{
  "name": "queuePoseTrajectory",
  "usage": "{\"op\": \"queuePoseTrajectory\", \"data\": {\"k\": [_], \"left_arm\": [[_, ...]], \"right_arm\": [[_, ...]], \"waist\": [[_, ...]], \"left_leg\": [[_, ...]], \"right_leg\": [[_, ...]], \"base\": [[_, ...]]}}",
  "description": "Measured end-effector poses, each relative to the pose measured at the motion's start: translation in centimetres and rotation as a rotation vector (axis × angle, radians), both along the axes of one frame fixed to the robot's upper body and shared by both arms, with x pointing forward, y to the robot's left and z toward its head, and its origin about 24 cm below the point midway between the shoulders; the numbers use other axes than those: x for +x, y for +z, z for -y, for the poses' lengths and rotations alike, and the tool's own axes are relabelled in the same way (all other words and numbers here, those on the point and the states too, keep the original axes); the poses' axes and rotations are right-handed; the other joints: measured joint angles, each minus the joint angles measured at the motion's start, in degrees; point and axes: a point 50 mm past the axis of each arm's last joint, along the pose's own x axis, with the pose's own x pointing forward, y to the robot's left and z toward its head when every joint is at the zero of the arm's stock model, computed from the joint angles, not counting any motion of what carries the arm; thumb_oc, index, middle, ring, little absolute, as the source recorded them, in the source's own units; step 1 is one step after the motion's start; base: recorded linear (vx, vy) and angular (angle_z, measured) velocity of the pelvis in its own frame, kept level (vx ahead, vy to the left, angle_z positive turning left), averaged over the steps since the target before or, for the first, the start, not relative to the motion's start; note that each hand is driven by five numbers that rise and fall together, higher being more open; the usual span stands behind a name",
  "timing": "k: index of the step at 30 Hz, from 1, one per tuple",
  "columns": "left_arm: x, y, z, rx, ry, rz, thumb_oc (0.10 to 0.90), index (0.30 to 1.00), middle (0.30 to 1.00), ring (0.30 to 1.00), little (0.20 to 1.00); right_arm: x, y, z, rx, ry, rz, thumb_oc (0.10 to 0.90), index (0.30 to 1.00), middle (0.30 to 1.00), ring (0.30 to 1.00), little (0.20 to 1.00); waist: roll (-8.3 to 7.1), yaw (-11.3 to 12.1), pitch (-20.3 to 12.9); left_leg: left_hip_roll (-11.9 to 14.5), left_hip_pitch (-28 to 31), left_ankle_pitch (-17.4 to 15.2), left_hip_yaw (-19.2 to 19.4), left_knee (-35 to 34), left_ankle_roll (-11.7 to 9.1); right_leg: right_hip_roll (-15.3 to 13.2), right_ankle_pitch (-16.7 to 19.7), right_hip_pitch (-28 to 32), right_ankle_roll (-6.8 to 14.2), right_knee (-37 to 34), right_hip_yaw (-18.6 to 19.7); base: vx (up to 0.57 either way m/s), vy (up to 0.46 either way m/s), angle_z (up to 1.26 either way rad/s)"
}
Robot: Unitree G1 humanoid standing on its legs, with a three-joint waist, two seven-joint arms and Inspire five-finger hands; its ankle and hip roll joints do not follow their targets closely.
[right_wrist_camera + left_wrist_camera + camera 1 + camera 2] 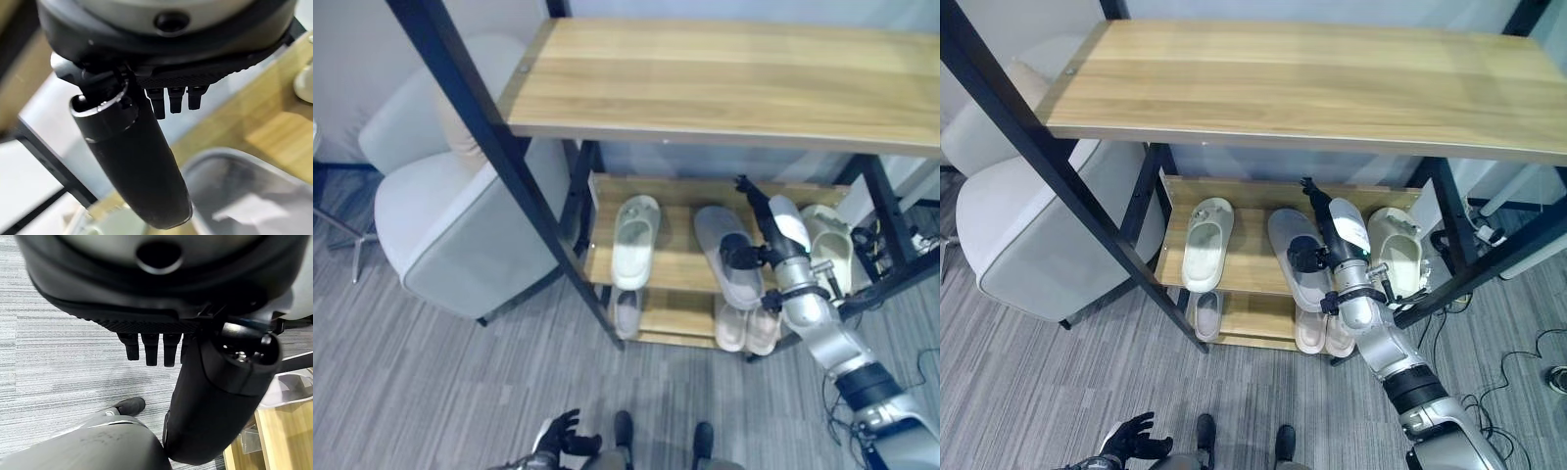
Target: Arrange the slippers neatly on the shoe rack.
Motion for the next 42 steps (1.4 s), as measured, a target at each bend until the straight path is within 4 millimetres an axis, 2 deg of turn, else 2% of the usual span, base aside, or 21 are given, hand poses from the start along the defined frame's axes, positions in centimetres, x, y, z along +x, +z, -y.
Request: {"op": "queuePoseTrajectory", "data": {"k": [7,12,16,17,18,19,21,31,37,38,40,42], "left_arm": [[0.4,0.2,-0.2,0.013,-0.019,0.008,0.8,0.9,0.9,0.9,0.9],[0.7,0.4,-0.3,0.019,-0.019,0.026,0.8,0.9,0.9,0.9,0.9],[1.1,0.5,-0.3,0.027,-0.016,0.041,0.8,0.9,0.9,0.9,0.9],[1.1,0.5,-0.3,0.028,-0.015,0.042,0.8,0.9,0.9,0.9,0.9],[1.3,0.6,-0.3,0.029,-0.016,0.047,0.8,0.9,0.9,0.9,0.9],[1.4,0.6,-0.3,0.029,-0.017,0.05,0.8,0.9,0.9,0.9,0.9],[1.9,0.8,-0.2,0.029,-0.02,0.06,0.8,0.9,0.9,0.9,0.9],[2.0,0.8,-0.4,0.032,-0.017,0.061,0.8,0.9,0.9,0.9,0.9],[1.8,0.7,-0.6,0.026,0.018,0.055,0.8,0.9,0.9,0.9,0.9],[1.8,0.7,-0.6,0.026,0.017,0.051,0.8,0.9,0.9,0.9,0.9],[1.6,0.6,-0.7,0.026,0.026,0.041,0.8,0.9,0.9,0.9,0.9],[1.5,0.6,-0.7,0.029,0.027,0.036,0.8,0.9,0.9,0.9,0.9]], "right_arm": [[0.4,0.0,0.5,-0.022,-0.044,0.015,0.8,0.9,0.9,0.9,0.9],[1.3,-0.7,1.9,-0.078,-0.124,-0.018,0.8,0.9,0.9,0.9,0.9],[1.9,-0.7,2.1,-0.123,-0.147,-0.031,0.8,0.9,0.9,0.9,0.9],[2.1,-0.6,2.1,-0.125,-0.146,-0.028,0.599,0.599,0.599,0.599,0.599],[2.3,-0.3,2.0,-0.125,-0.146,-0.021,0.471,0.406,0.406,0.406,0.406],[2.4,0.0,1.9,-0.125,-0.145,-0.012,0.4,0.3,0.3,0.3,0.3],[2.7,0.8,1.7,-0.122,-0.14,0.012,0.4,0.3,0.3,0.3,0.3],[2.6,0.7,1.9,-0.073,-0.143,0.008,0.4,0.3,0.3,0.3,0.3],[0.0,-0.9,1.8,-0.008,-0.101,-0.002,0.4,0.3,0.3,0.3,0.3],[-1.4,-1.4,2.1,0.023,-0.093,-0.004,0.4,0.3,0.3,0.3,0.3],[-2.7,-1.8,2.1,0.048,-0.073,-0.013,0.4,0.3,0.3,0.3,0.3],[-3.3,-2.2,2.0,0.064,-0.057,-0.027,0.4,0.3,0.3,0.3,0.3]], "waist": [[-0.8,0.1,0.48],[-1.19,1.16,0.78],[-1.35,1.51,0.97],[-1.49,1.7,1.07],[-1.52,2.07,1.29],[-1.54,2.18,1.5],[-1.55,2.59,2.3],[-2.02,3.19,2.66],[-2.39,2.86,2.84],[-2.39,2.87,2.84],[-2.4,2.77,2.85],[-2.4,1.32,2.84]], "left_leg": [[0.02,-0.29,0.0,-0.32,0.0,0.0],[0.02,-0.72,0.1,-0.46,-0.01,-0.15],[-0.02,-1.88,0.34,-1.28,0.0,-0.15],[-0.01,-2.0,0.35,-1.37,0.01,-0.15],[0.0,-2.03,0.35,-1.36,0.01,-0.15],[0.0,-2.03,0.35,-1.37,0.01,-0.15],[-0.01,-2.01,0.35,-1.38,0.01,-0.15],[-0.05,-1.22,0.43,-2.65,0.01,-0.22],[-0.09,-0.75,0.48,-2.88,0.01,-0.23],[-0.08,-0.49,0.48,-2.87,0.01,-0.23],[-0.1,-0.07,0.45,-2.76,0.0,-0.24],[-0.09,0.11,0.45,-2.63,0.0,-0.24]], "right_leg": [[0.04,-0.06,-0.19,0.08,-0.04,-0.28],[0.06,-0.38,-0.61,0.49,-0.4,-0.3],[0.09,-0.01,-1.31,0.0,-0.34,-1.2],[0.1,-0.04,-1.38,0.05,-0.27,-1.3],[0.12,-0.05,-1.42,0.06,-0.09,-1.31],[0.12,-0.06,-1.4,0.06,-0.04,-1.33],[0.12,-0.05,-1.37,0.06,0.0,-1.34],[0.13,-0.27,0.08,0.24,0.0,-2.71],[0.11,-0.35,0.66,0.32,0.0,-2.89],[0.11,-0.36,0.9,0.33,0.0,-2.89],[0.08,-0.39,1.29,0.37,-0.01,-2.81],[0.06,-0.37,1.37,0.36,-0.01,-2.65]], "base": [[0.0,0.0,0.0],[0.0,0.0,0.0],[-0.01,-0.004,0.09],[0.0,-0.004,0.09],[0.0,0.0,0.0],[0.0,0.0,0.0],[0.0,0.0,0.0],[0.01,0.0,0.06],[0.0,-0.001,0.03],[0.0,0.0,0.0],[0.0,0.003,-0.02],[-0.01,0.004,-0.02]]}}
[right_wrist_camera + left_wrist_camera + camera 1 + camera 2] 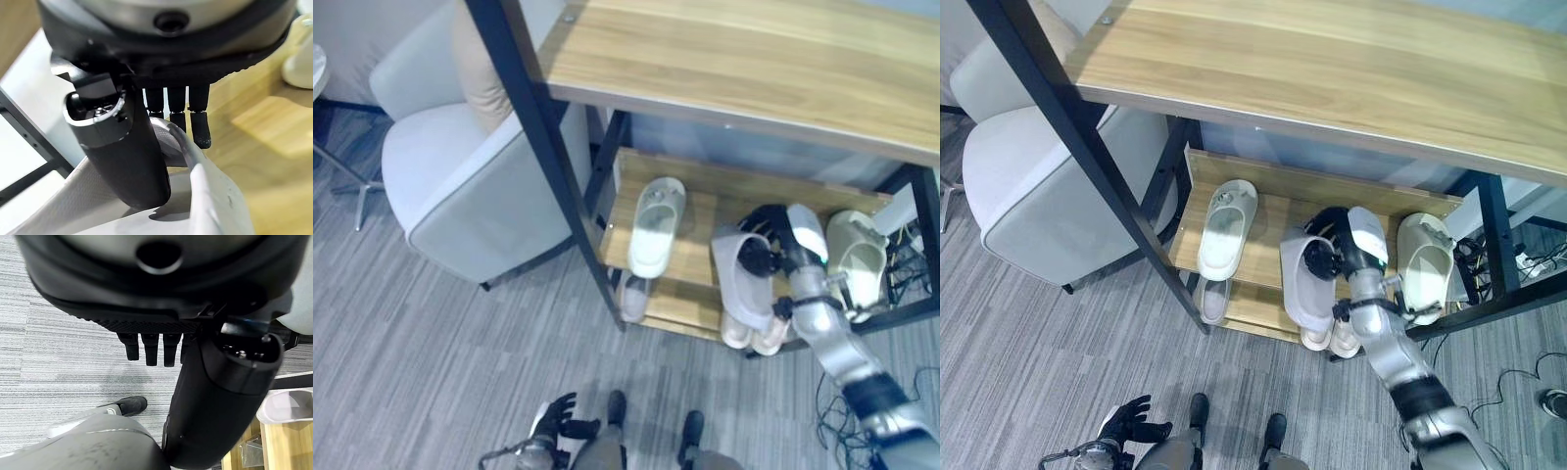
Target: Arrange the slippers neatly on the shoe rack.
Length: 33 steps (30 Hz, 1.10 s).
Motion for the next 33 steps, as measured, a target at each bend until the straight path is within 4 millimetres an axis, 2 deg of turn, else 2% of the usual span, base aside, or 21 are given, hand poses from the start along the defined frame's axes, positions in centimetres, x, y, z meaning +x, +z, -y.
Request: {"op": "queuePoseTrajectory", "data": {"k": [2,8,14,16,23,27,29,31,32,33], "left_arm": [[-0.3,-0.1,-0.1,0.003,0.003,-0.011,0.8,0.9,0.9,0.9,0.9],[-1.0,-0.3,-0.1,0.009,-0.005,-0.029,0.8,0.9,0.9,0.9,0.9],[-1.2,-0.4,0.2,0.002,-0.013,-0.035,0.8,0.9,0.9,0.9,0.9],[-1.5,-0.6,0.2,0.003,-0.017,-0.047,0.8,0.9,0.9,0.9,0.9],[-2.0,-0.8,0.4,-0.007,-0.044,-0.072,0.8,0.9,0.9,0.9,0.9],[-2.1,-0.8,0.4,-0.005,-0.053,-0.074,0.8,0.9,0.9,0.9,0.9],[-1.6,-0.6,0.5,0.0,-0.084,-0.056,0.8,0.9,0.9,0.9,0.9],[0.3,0.0,0.7,0.008,-0.115,-0.005,0.8,0.9,0.9,0.9,0.9],[2.4,0.8,1.2,0.014,-0.144,0.048,0.8,0.9,0.9,0.9,0.9],[3.6,1.3,1.5,0.013,-0.16,0.08,0.8,0.9,0.9,0.9,0.9]], "right_arm": [[-1.8,-0.7,-0.1,0.049,0.011,-0.014,0.4,0.3,0.3,0.3,0.3],[-4.2,-2.0,-1.3,0.128,0.133,-0.102,0.4,0.3,0.3,0.3,0.3],[-6.3,-2.7,-3.1,0.219,0.272,-0.188,0.4,0.3,0.3,0.3,0.3],[-7.0,-3.7,-4.0,0.243,0.34,-0.256,0.4,0.3,0.3,0.3,0.3],[-9.1,-6.2,-5.5,0.247,0.444,-0.425,0.4,0.3,0.3,0.3,0.3],[-9.3,-7.6,-5.7,0.237,0.45,-0.488,0.4,0.3,0.3,0.3,0.3],[-8.6,-8.3,-5.7,0.215,0.443,-0.51,0.4,0.3,0.3,0.3,0.3],[-6.5,-8.1,-6.0,0.159,0.447,-0.494,0.4,0.3,0.3,0.3,0.3],[-4.6,-7.0,-6.0,0.112,0.437,-0.435,0.4,0.3,0.3,0.3,0.3],[-3.7,-6.3,-5.9,0.086,0.427,-0.404,0.4,0.3,0.3,0.3,0.3]], "waist": [[0.01,-0.48,0.0],[0.15,-3.14,-0.09],[0.61,-3.81,-0.48],[0.72,-4.61,-0.96],[0.84,-4.69,-2.69],[0.76,-4.6,-3.07],[0.79,-4.41,-2.99],[0.95,-4.25,-1.44],[1.27,-3.31,1.36],[1.48,-3.09,2.97]], "left_leg": [[0.08,0.77,-0.01,0.36,0.0,-0.02],[0.19,1.75,-0.13,1.97,-0.02,-0.15],[0.44,2.55,-0.24,3.33,-0.01,-0.29],[0.48,2.88,-0.26,3.05,-0.02,-0.32],[0.87,3.55,-0.34,3.51,-0.03,-0.44],[0.98,3.53,-0.04,3.37,0.04,-0.4],[1.07,1.5,0.87,2.99,0.31,-0.41],[1.47,-4.33,0.67,2.67,4.42,-0.64],[1.53,-8.46,0.57,2.17,7.94,-0.8],[1.83,-9.87,0.0,1.68,9.4,-1.53]], "right_leg": [[0.02,0.02,0.53,-0.02,-0.04,0.35],[-0.04,0.03,0.73,0.05,-0.39,1.8],[0.05,0.56,0.73,-0.36,-0.38,3.11],[0.13,0.58,1.21,-0.41,-0.38,3.14],[0.17,0.45,1.54,-0.26,-0.39,3.26],[0.47,0.54,1.51,-0.35,0.08,3.04],[0.39,0.74,-0.64,-0.42,0.94,3.01],[0.37,-0.12,-6.49,-0.36,5.67,2.94],[0.03,-0.77,-10.65,-0.92,9.67,2.86],[-0.51,-1.43,-12.45,-1.56,11.57,2.95]], "base": [[-0.02,0.01,-0.09],[-0.02,0.003,-0.14],[-0.01,-0.005,-0.12],[-0.02,-0.011,0.04],[0.0,-0.006,-0.02],[-0.16,-0.018,0.0],[-0.39,-0.041,0.06],[-0.3,-0.065,0.05],[-0.14,-0.036,0.03],[-0.1,-0.024,0.19]]}}
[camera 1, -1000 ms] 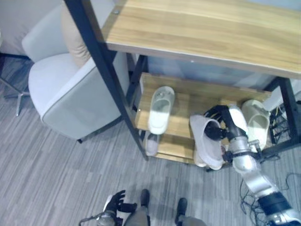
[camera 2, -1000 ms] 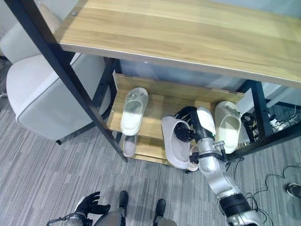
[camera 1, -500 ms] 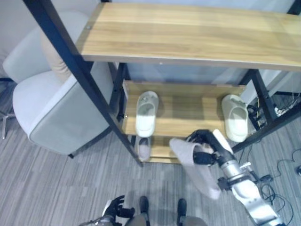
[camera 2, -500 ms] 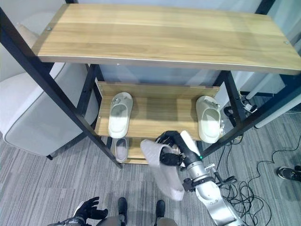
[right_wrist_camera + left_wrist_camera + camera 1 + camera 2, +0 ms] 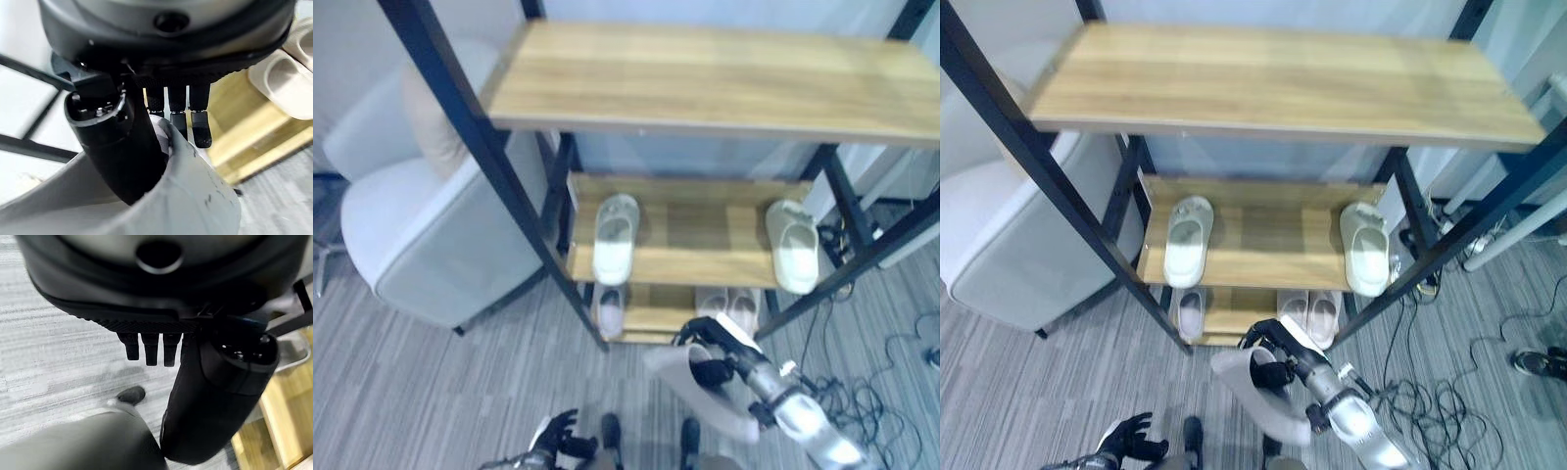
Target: Arrange the slippers neatly on the shoe rack.
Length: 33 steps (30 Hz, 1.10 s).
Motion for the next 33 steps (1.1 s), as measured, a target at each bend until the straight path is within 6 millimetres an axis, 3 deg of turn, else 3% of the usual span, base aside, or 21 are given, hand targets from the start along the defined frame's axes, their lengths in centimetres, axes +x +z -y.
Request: {"op": "queuePoseTrajectory", "data": {"k": [2,6,9,10,13,15,19,23,24,27,28,30,33], "left_arm": [[2.4,1.1,1.1,-0.019,-0.016,0.08,0.8,0.9,0.9,0.9,0.9],[4.8,2.7,1.3,-0.065,0.026,0.177,0.8,0.9,0.9,0.9,0.9],[7.0,4.8,1.1,-0.087,0.018,0.301,0.8,0.9,0.9,0.9,0.9],[8.4,6.2,1.3,-0.105,0.012,0.37,0.8,0.9,0.9,0.9,0.9],[10.3,8.8,1.3,-0.146,0.012,0.494,0.8,0.9,0.9,0.9,0.9],[10.8,10.1,1.2,-0.173,0.005,0.559,0.8,0.9,0.9,0.9,0.9],[11.7,13.9,1.6,-0.27,-0.027,0.75,0.8,0.9,0.9,0.9,0.9],[12.3,16.5,1.5,-0.291,-0.03,0.864,0.8,0.9,0.9,0.9,0.9],[12.6,16.9,1.5,-0.297,-0.015,0.884,0.8,0.9,0.9,0.9,0.9],[12.6,18.8,1.7,-0.308,-0.032,0.959,0.8,0.9,0.9,0.9,0.9],[12.5,19.5,1.7,-0.309,-0.053,0.983,0.8,0.9,0.9,0.9,0.9],[12.1,20.4,1.8,-0.318,-0.087,1.022,0.8,0.9,0.9,0.9,0.9],[11.1,20.7,1.9,-0.353,-0.07,1.045,0.8,0.9,0.9,0.9,0.9]], "right_arm": [[2.2,2.2,0.1,-0.021,-0.034,0.103,0.4,0.3,0.3,0.3,0.3],[5.0,6.1,-0.4,-0.031,-0.07,0.283,0.4,0.3,0.3,0.3,0.3],[7.2,10.2,-1.1,-0.038,-0.092,0.454,0.4,0.3,0.3,0.3,0.3],[8.4,12.4,-1.0,-0.046,-0.123,0.531,0.4,0.3,0.3,0.3,0.3],[9.5,16.5,-0.5,-0.085,-0.16,0.672,0.4,0.3,0.3,0.3,0.3],[10.0,18.3,0.0,-0.123,-0.187,0.736,0.4,0.3,0.3,0.3,0.3],[10.0,24.2,1.3,-0.216,-0.251,0.953,0.4,0.3,0.3,0.3,0.3],[10.0,25.9,2.2,-0.253,-0.308,1.021,0.4,0.3,0.3,0.3,0.3],[9.9,26.0,2.4,-0.27,-0.32,1.037,0.4,0.3,0.3,0.3,0.3],[9.7,26.6,3.3,-0.315,-0.351,1.073,0.4,0.3,0.3,0.3,0.3],[9.6,26.7,3.8,-0.345,-0.368,1.076,0.4,0.3,0.3,0.3,0.3],[9.7,26.5,4.7,-0.412,-0.403,1.077,0.4,0.3,0.3,0.3,0.3],[9.6,26.6,4.7,-0.481,-0.396,1.122,0.4,0.3,0.3,0.3,0.3]], "waist": [[0.54,1.42,3.15],[0.86,3.17,6.49],[0.97,4.14,8.28],[0.94,4.32,9.79],[1.05,5.3,12.08],[0.84,6.08,12.32],[0.88,6.6,12.03],[1.4,6.43,11.52],[1.59,6.31,11.15],[1.82,6.26,10.5],[1.94,6.34,10.55],[2.69,6.2,11.05],[3.45,6.09,12.61]], "left_leg": [[-0.14,-4.56,-0.45,-1.1,1.65,-0.44],[-0.09,-11.68,-0.8,-2.13,5.52,-0.14],[0.25,-21.16,-2.09,-3.1,13.97,0.24],[0.19,-25.42,-2.79,-3.66,17.52,0.15],[0.04,-33.71,-4.11,-5.09,25.19,0.13],[-0.11,-39.43,-7.13,-5.46,32.54,0.06],[-0.75,-54.39,-14.69,-6.17,51.85,1.38],[-0.84,-63.54,-20.35,-6.79,65.31,1.73],[-0.96,-65.92,-21.35,-7.08,68.25,1.29],[-1.15,-71.61,-24.84,-6.64,77.26,2.76],[-1.51,-73.6,-25.99,-6.39,81.19,2.11],[-1.96,-75.81,-30.34,-5.88,90.86,2.66],[-1.69,-76.06,-34.56,-5.11,99.79,3.86]], "right_leg": [[-0.92,-1.9,-6.14,-0.96,6.13,-0.39],[-2.08,-3.11,-13.85,-1.41,12.52,-1.56],[-3.07,-5.94,-22.97,-2.2,21.75,-1.66],[-3.93,-7.37,-27.0,-3.32,25.73,-2.07],[-5.28,-10.39,-34.55,-5.08,33.77,-2.96],[-6.58,-13.64,-39.7,-5.04,41.04,-2.61],[-9.0,-20.83,-53.95,-6.93,58.88,-0.1],[-10.96,-26.09,-61.63,-7.89,71.2,0.6],[-11.13,-27.03,-63.64,-7.31,73.84,0.93],[-12.44,-30.69,-69.18,-8.3,82.63,2.76],[-12.82,-32.14,-71.25,-7.67,86.54,3.98],[-13.96,-36.88,-73.38,-6.95,96.23,6.92],[-13.95,-40.77,-73.9,-5.98,104.82,10.21]], "base": [[-0.15,-0.021,0.19],[-0.13,-0.009,0.11],[-0.12,-0.008,0.12],[-0.05,-0.005,0.27],[-0.03,0.004,0.3],[0.03,0.015,0.16],[0.09,0.057,0.05],[0.14,0.026,0.05],[0.21,0.05,0.02],[0.15,0.016,0.02],[0.11,0.007,0.09],[0.16,0.01,0.11],[0.19,0.013,-0.03]]}}
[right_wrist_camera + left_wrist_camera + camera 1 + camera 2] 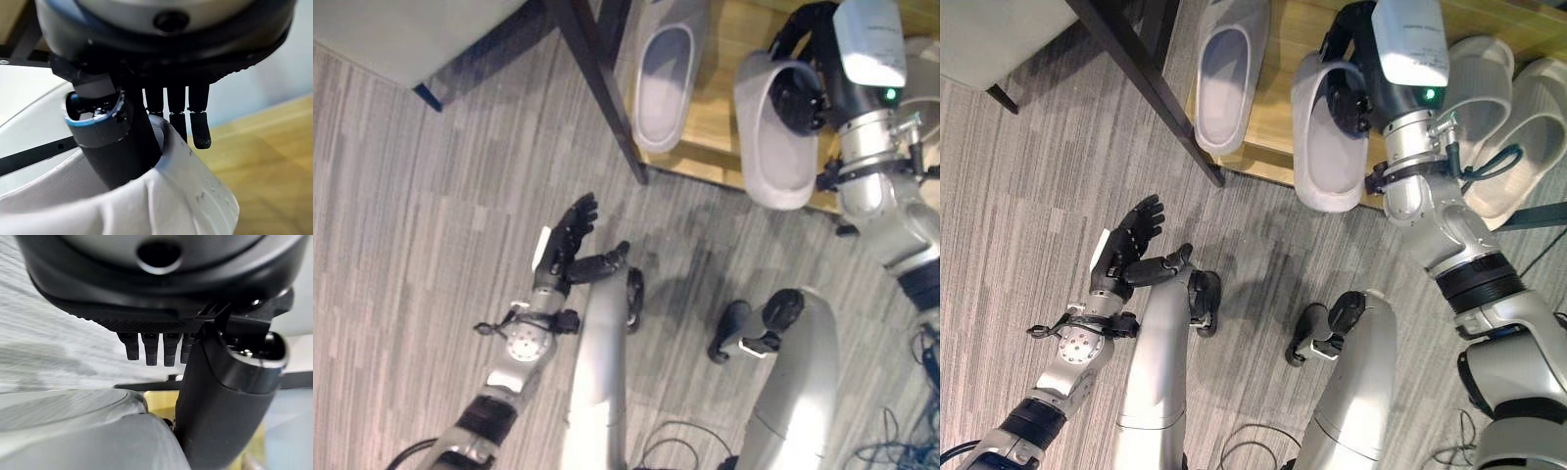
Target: Arrange the slippers neatly on the shoe rack.
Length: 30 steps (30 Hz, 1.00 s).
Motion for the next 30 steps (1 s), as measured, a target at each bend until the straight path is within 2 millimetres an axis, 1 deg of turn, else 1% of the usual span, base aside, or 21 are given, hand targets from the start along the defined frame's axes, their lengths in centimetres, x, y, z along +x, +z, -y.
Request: {"op": "queuePoseTrajectory", "data": {"k": [1,2,3,4,5,7,8,9,10,11,12,14,16,17,19,20,21,23,25,29,30], "left_arm": [[-0.7,-0.1,-0.3,-0.012,0.005,-0.002,0.8,0.9,0.9,0.9,0.9],[-1.3,0.0,-0.2,-0.024,-0.003,0.007,0.8,0.9,0.9,0.9,0.9],[-1.5,0.0,-0.3,-0.033,0.003,0.009,0.8,0.9,0.9,0.9,0.9],[-1.8,-0.2,-0.5,-0.076,0.01,-0.003,0.8,0.9,0.9,0.9,0.9],[-2.1,-0.4,-0.6,-0.1,0.015,-0.011,0.8,0.9,0.9,0.9,0.9],[-2.6,-0.8,-0.8,-0.141,0.029,-0.027,0.8,0.9,0.9,0.9,0.9],[-2.7,-0.8,-1.1,-0.154,0.039,-0.03,0.8,0.9,0.9,0.9,0.9],[-3.3,-1.2,-1.6,-0.159,0.059,-0.044,0.8,0.9,0.9,0.9,0.9],[-3.6,-1.5,-2.0,-0.153,0.076,-0.058,0.8,0.9,0.9,0.9,0.9],[-4.1,-2.1,-2.8,-0.125,0.108,-0.091,0.8,0.9,0.9,0.9,0.9],[-4.8,-3.5,-3.7,-0.09,0.134,-0.16,0.8,0.9,0.9,0.9,0.9],[-7.0,-6.8,-5.0,-0.034,0.184,-0.334,0.8,0.9,0.9,0.9,0.9],[-8.3,-8.4,-5.3,-0.018,0.201,-0.415,0.8,0.9,0.9,0.9,0.9],[-9.7,-9.5,-5.4,-0.01,0.21,-0.481,0.8,0.9,0.9,0.9,0.9],[-10.9,-10.3,-5.3,-0.001,0.203,-0.523,0.8,0.9,0.9,0.9,0.9],[-10.9,-10.3,-5.1,-0.001,0.197,-0.523,0.8,0.9,0.9,0.9,0.9],[-10.8,-10.2,-5.0,-0.003,0.192,-0.516,0.8,0.9,0.9,0.9,0.9],[-10.4,-9.7,-4.8,-0.008,0.181,-0.492,0.8,0.9,0.9,0.9,0.9],[-9.8,-9.1,-4.6,-0.012,0.168,-0.461,0.8,0.9,0.9,0.9,0.9],[-8.4,-7.9,-4.3,0.001,0.145,-0.394,0.8,0.9,0.9,0.9,0.9],[-8.3,-7.7,-4.4,0.029,0.135,-0.386,0.8,0.9,0.9,0.9,0.9]], "right_arm": [[-0.1,-0.1,0.0,-0.024,-0.005,0.012,0.4,0.3,0.3,0.3,0.3],[-0.2,-0.1,0.3,-0.057,-0.024,0.014,0.4,0.3,0.3,0.3,0.3],[-0.2,-0.1,0.4,-0.063,-0.032,0.016,0.4,0.3,0.3,0.3,0.3],[-0.1,-0.4,0.5,-0.066,-0.04,0.012,0.4,0.3,0.3,0.3,0.3],[0.1,-0.6,0.8,-0.069,-0.053,0.006,0.4,0.3,0.3,0.3,0.3],[0.1,-0.7,0.9,-0.067,-0.063,0.007,0.4,0.3,0.3,0.3,0.3],[0.2,-0.8,0.9,-0.069,-0.063,0.008,0.4,0.3,0.3,0.3,0.3],[0.2,-1.0,0.9,-0.074,-0.067,0.004,0.4,0.3,0.3,0.3,0.3],[0.3,-1.1,1.0,-0.073,-0.07,0.001,0.4,0.3,0.3,0.3,0.3],[0.5,-1.2,1.2,-0.073,-0.084,-0.004,0.4,0.3,0.3,0.3,0.3],[0.7,-1.4,1.4,-0.067,-0.096,-0.011,0.4,0.3,0.3,0.3,0.3],[1.1,-1.7,1.9,-0.064,-0.127,-0.023,0.4,0.3,0.3,0.3,0.3],[1.2,-1.8,2.2,-0.059,-0.143,-0.027,0.4,0.3,0.3,0.3,0.3],[1.6,-1.8,2.1,-0.072,-0.155,-0.032,0.4,0.3,0.3,0.3,0.3],[2.0,-1.6,2.4,-0.09,-0.185,-0.042,0.4,0.3,0.3,0.3,0.3],[2.2,-1.6,2.4,-0.087,-0.191,-0.044,0.4,0.3,0.3,0.3,0.3],[2.2,-1.6,2.3,-0.09,-0.19,-0.045,0.4,0.3,0.3,0.3,0.3],[2.5,-1.5,1.3,-0.098,-0.162,-0.043,0.4,0.3,0.3,0.3,0.3],[3.0,-1.5,0.7,-0.084,-0.155,-0.048,0.4,0.3,0.3,0.3,0.3],[3.4,-1.5,0.7,-0.052,-0.171,-0.057,0.4,0.3,0.3,0.3,0.3],[3.6,-1.5,0.8,-0.055,-0.187,-0.06,0.8,0.9,0.9,0.9,0.9]], "waist": [[0.34,-0.12,0.39],[0.64,-0.12,0.78],[0.6,-0.16,0.91],[0.73,-0.14,0.92],[0.72,-0.06,0.93],[0.76,0.13,0.95],[0.8,0.16,0.97],[0.8,0.23,0.99],[0.83,0.32,1.0],[0.89,0.58,1.03],[0.93,0.8,1.06],[0.79,1.5,1.14],[0.73,1.84,1.18],[0.59,2.71,1.26],[0.47,4.32,1.33],[0.37,4.87,1.39],[0.3,4.95,1.43],[0.21,5.45,1.47],[0.19,5.37,1.47],[0.03,6.7,1.43],[0.01,6.45,1.44]], "left_leg": [[-0.09,-0.39,-1.31,-0.01,3.86,-0.25],[-0.03,-0.58,-2.76,-0.12,6.95,-0.2],[0.16,-0.71,-3.61,-0.15,8.17,0.48],[0.0,-1.0,-4.05,-0.1,10.51,0.24],[0.21,-0.96,-5.27,-0.05,12.39,0.7],[0.83,-1.03,-6.37,0.13,14.7,1.22],[0.77,-0.95,-6.53,0.2,15.3,0.99],[0.8,-0.79,-7.42,0.29,16.69,1.42],[0.83,-0.78,-7.57,0.44,17.2,1.33],[0.82,-0.66,-7.97,0.57,18.02,1.38],[0.76,-0.7,-8.32,0.65,18.55,1.0],[0.75,-0.73,-8.77,0.72,19.43,0.9],[0.74,-0.75,-8.93,0.65,19.52,0.81],[0.65,-0.69,-9.01,0.57,19.6,0.89],[0.48,-0.57,-9.07,0.55,19.7,0.84],[0.16,-0.53,-9.11,0.45,19.71,0.75],[-0.11,-0.52,-9.11,0.31,19.71,0.66],[-0.23,-0.44,-9.14,0.14,19.83,0.68],[-0.32,-0.21,-9.18,0.14,19.98,0.7],[-0.51,-0.22,-9.25,0.12,19.98,0.55],[-0.62,-0.22,-9.19,0.18,19.97,0.66]], "right_leg": [[-0.18,-1.42,-0.08,1.03,3.51,1.07],[-0.1,-2.89,-0.09,1.41,6.31,1.99],[-0.08,-3.76,-0.27,0.76,7.49,2.5],[-0.13,-4.05,-0.33,1.98,9.52,3.13],[-0.06,-4.97,-0.27,2.25,11.23,3.82],[0.39,-5.54,-0.42,2.93,13.13,4.88],[0.46,-5.58,-0.35,3.33,13.59,5.15],[0.62,-5.99,-0.27,3.76,14.87,5.66],[0.68,-6.21,-0.29,4.26,15.35,5.91],[0.71,-6.44,-0.3,4.45,16.18,6.59],[0.62,-7.11,-0.29,3.84,16.83,6.89],[0.42,-7.94,-0.26,3.85,17.9,7.27],[0.36,-8.33,-0.29,3.5,18.07,7.23],[0.25,-8.59,-0.12,3.55,18.25,7.09],[-0.04,-9.05,0.01,3.84,18.66,7.11],[-0.39,-9.46,0.25,3.4,18.83,6.97],[-0.61,-9.54,0.38,3.53,18.87,6.86],[-0.83,-9.84,0.88,3.3,18.91,6.57],[-0.93,-9.86,1.2,3.36,18.95,6.62],[-1.07,-9.99,1.34,3.64,19.0,6.68],[-1.25,-10.05,1.4,3.73,19.01,6.7]], "base": [[0.12,0.006,-0.04],[0.1,-0.002,-0.03],[0.1,0.008,-0.05],[0.07,0.006,-0.05],[0.07,-0.002,-0.07],[0.04,-0.003,-0.09],[0.03,-0.011,-0.11],[0.01,-0.015,-0.06],[0.02,-0.02,-0.03],[0.02,-0.033,0.01],[0.02,-0.035,0.03],[0.01,-0.019,0.05],[0.02,-0.018,0.03],[0.03,-0.023,0.02],[0.01,-0.016,0.08],[0.0,-0.008,0.12],[0.01,-0.03,0.11],[0.01,-0.043,0.05],[0.0,-0.007,0.02],[0.0,-0.005,0.01],[0.0,-0.007,0.03]]}}
